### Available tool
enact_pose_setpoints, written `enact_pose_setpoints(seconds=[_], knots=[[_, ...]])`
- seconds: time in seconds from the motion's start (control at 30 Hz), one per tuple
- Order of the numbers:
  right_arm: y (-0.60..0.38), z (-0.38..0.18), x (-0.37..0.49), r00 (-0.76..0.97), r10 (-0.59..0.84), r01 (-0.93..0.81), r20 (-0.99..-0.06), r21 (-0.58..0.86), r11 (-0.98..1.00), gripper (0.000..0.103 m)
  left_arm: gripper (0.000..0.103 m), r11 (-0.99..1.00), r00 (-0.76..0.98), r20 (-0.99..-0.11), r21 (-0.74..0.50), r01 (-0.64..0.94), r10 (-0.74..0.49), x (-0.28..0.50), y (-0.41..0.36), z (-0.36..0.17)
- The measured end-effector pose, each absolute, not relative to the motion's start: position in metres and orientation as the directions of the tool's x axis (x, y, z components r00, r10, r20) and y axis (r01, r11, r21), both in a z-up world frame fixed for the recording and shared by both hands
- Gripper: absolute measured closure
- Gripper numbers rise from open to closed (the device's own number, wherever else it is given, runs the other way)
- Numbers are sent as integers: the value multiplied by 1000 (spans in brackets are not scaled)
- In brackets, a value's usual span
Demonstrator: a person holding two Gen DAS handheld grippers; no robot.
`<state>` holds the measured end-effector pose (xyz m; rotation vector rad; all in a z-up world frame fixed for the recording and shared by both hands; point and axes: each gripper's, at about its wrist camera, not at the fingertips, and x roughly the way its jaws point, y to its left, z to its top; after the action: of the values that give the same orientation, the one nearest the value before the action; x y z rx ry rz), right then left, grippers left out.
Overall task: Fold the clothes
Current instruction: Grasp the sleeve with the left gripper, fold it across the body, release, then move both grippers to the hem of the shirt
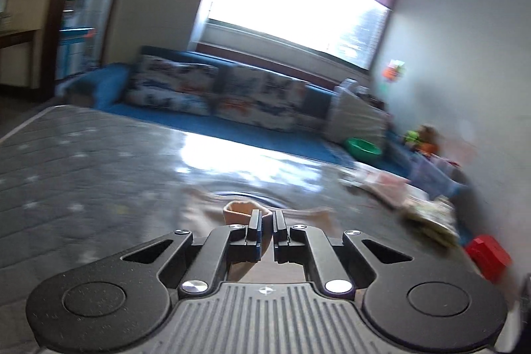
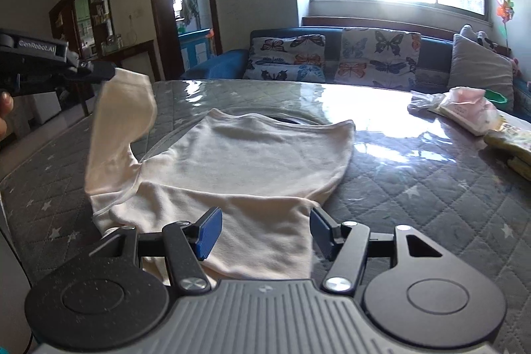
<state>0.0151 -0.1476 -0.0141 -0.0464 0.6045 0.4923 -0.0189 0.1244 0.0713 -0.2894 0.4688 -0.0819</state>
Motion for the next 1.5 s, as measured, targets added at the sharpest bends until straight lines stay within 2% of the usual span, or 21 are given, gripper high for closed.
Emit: enact_pose_setpoints(seconds=[0.27,0.4,0.5,0.6,0.67,0.7,0.87,1.0,1.1,1.23,1.3,1.37,1.4,1.43,1.5], knots=[[-165,-19,14,723,398,-413,-565,110,904,43,96,937,805,-506,-308,165,-308,-6,53,38],[-170,-18,15,728,387,-400,-567,108,910,43,93,932,746,-566,-289,220,-352,-10,35,20],[-168,-17,15,724,393,-407,-567,109,907,44,89,944,745,-584,-259,206,-323,-18,48,17],[-160,-18,18,702,418,-436,-576,116,892,48,80,968,770,-590,-198,156,-245,-29,76,22],[-153,-21,21,681,440,-460,-586,125,879,52,65,983,782,-596,-147,115,-180,-36,97,21],[-148,-22,23,670,449,-471,-591,130,873,53,62,989,784,-603,-122,90,-145,-39,108,20],[-129,-35,40,622,480,-494,-618,165,853,58,59,999,763,-646,-29,-16,-6,-56,154,3],[-120,-46,51,593,473,-487,-652,178,855,63,59,1000,736,-677,-7,-24,13,-67,172,-11],[-116,-50,54,573,475,-490,-668,184,852,74,59,1000,731,-682,18,10,5,-73,170,-18],[-113,-51,55,568,468,-489,-677,180,853,85,59,998,731,-683,46,40,2,-70,162,-26],[-112,-51,55,571,467,-487,-675,180,855,91,63,999,724,-689,26,39,-11,-67,163,-29],[-112,-49,54,575,465,-490,-673,172,855,94,79,999,724,-690,12,49,-27,-65,162,-32],[-111,-48,53,578,462,-491,-672,166,855,95,83,999,725,-688,11,50,-29,-65,161,-32],[-111,-47,53,579,461,-492,-672,162,855,96,94,999,728,-685,13,44,-23,-66,160,-33],[-110,-44,53,593,457,-493,-663,149,857,99,97,1000,736,-677,22,21,0,-67,158,-31]])
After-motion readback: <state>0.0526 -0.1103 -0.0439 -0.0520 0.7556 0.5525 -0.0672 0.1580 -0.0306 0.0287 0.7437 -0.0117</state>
